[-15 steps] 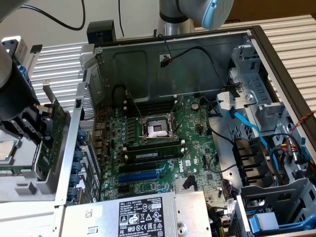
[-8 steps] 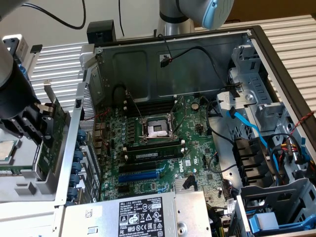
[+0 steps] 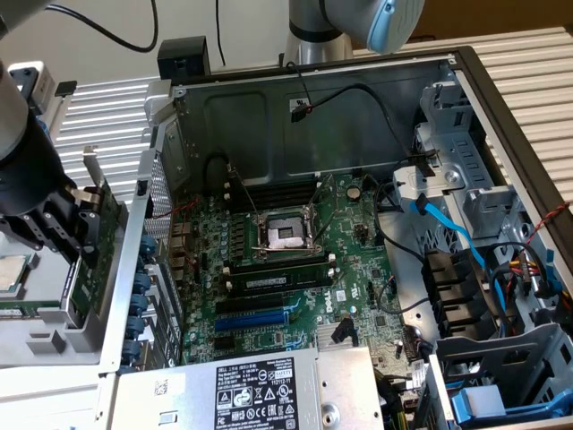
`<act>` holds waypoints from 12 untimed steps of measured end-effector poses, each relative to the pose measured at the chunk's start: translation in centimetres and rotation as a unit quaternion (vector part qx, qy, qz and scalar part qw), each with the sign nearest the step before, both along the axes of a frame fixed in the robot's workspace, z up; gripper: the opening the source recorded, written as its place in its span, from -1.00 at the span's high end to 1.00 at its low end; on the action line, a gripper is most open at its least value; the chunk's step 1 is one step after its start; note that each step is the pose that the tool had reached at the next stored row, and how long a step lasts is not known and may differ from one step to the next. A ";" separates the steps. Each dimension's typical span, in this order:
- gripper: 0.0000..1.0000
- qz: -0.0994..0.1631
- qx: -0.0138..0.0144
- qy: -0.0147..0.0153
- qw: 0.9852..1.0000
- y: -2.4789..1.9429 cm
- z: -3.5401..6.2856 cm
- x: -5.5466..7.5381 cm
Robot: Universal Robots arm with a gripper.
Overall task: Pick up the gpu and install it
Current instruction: 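Pick up the gpu and move the gpu toward the slot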
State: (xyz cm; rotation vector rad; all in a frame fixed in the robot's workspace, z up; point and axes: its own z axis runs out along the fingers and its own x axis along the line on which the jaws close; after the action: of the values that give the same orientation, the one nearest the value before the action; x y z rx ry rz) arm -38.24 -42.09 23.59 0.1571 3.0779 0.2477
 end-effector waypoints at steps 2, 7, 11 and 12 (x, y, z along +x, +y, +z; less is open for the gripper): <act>0.43 0.000 0.000 0.003 1.000 -0.03 -0.02 0.1; 0.43 0.000 0.000 0.009 1.000 -0.08 -0.02 0.4; 0.43 0.000 0.000 0.010 1.000 -0.08 -0.03 0.5; 0.43 0.000 0.000 0.011 1.000 -0.08 -0.03 0.5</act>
State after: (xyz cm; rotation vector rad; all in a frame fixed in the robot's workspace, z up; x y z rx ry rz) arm -37.71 -42.18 23.56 0.1611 3.0997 0.2479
